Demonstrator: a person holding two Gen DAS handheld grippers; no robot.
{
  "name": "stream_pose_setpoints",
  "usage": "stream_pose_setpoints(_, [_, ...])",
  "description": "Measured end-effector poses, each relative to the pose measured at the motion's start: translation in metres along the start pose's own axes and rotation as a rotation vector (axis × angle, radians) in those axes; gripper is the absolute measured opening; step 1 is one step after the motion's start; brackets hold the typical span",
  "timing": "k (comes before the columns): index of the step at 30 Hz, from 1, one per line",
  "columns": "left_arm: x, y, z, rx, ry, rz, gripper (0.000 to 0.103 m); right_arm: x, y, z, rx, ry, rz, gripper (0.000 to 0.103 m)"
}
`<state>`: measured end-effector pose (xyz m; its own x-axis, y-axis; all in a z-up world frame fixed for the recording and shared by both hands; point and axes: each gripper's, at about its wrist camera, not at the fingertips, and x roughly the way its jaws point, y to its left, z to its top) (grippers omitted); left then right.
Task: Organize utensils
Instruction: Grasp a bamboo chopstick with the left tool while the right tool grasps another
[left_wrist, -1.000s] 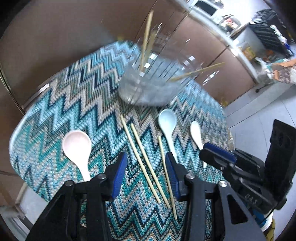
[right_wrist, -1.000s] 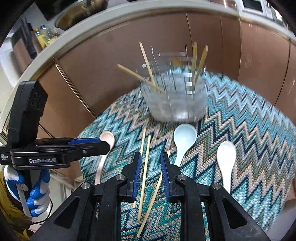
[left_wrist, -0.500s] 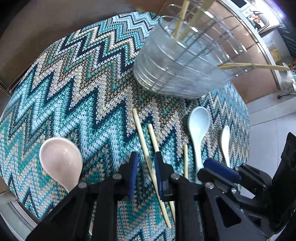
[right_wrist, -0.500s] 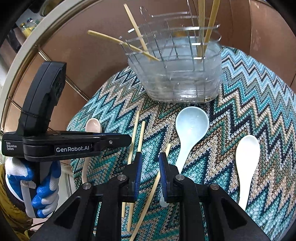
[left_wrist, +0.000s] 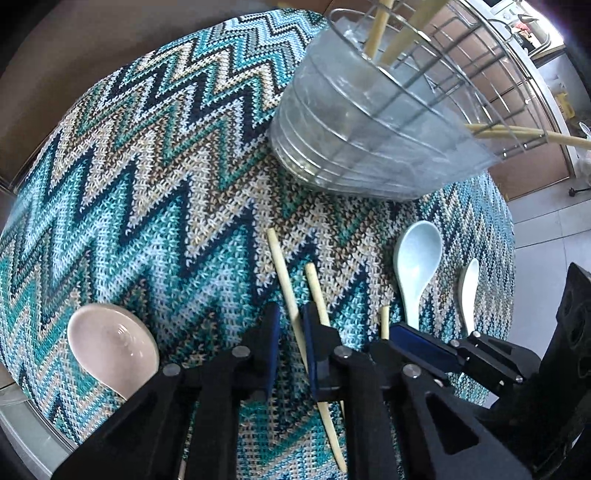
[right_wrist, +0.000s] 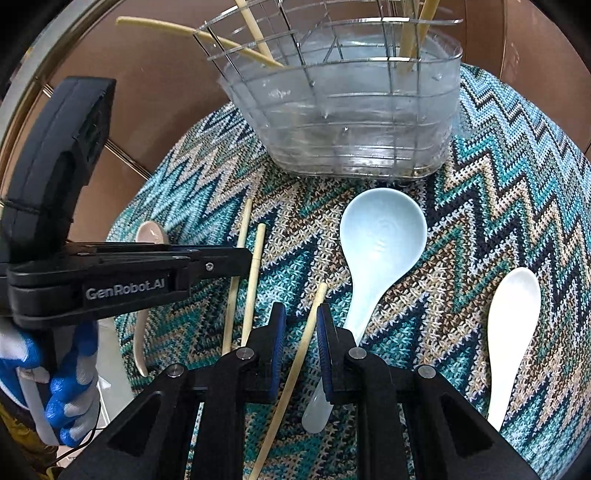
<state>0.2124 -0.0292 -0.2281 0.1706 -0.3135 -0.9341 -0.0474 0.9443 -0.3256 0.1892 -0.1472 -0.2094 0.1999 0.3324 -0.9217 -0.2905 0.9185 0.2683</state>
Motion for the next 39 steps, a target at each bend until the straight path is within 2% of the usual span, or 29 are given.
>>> stream_pose_setpoints(4, [0.002, -0.002, 0.001, 0.001, -0.005, 0.011, 0.008, 0.012, 0.001, 0.0, 0.007, 0.019, -0.013, 0.009])
stream_pose_setpoints(10, [-0.004, 0.004, -0.006, -0.016, -0.032, 0.003, 0.005, 0.015, 0.005, -0.001, 0.016, 0.002, -0.015, 0.007])
stream_pose_setpoints(14, [-0.02, 0.011, -0.012, -0.025, -0.074, -0.017, 0.005, -0.008, 0.003, -0.008, 0.01, -0.034, -0.008, 0.005])
stream_pose_setpoints(17, [-0.041, 0.016, -0.017, -0.02, -0.128, -0.051, 0.005, -0.026, 0.008, -0.013, -0.007, -0.077, -0.005, 0.005])
stream_pose_setpoints(22, [-0.092, 0.017, -0.033, 0.037, -0.265, -0.112, 0.005, -0.06, 0.019, -0.026, -0.045, -0.16, 0.005, 0.005])
stream_pose_setpoints(27, [-0.141, 0.014, -0.048, 0.091, -0.392, -0.141, 0.005, -0.098, 0.029, -0.045, -0.071, -0.257, 0.011, 0.005])
stream_pose_setpoints(33, [-0.173, -0.003, -0.06, 0.139, -0.489, -0.151, 0.005, -0.135, 0.04, -0.061, -0.09, -0.346, 0.003, 0.005])
stream_pose_setpoints(39, [-0.194, -0.017, -0.078, 0.183, -0.554, -0.154, 0.005, -0.166, 0.049, -0.07, -0.105, -0.416, -0.013, 0.005])
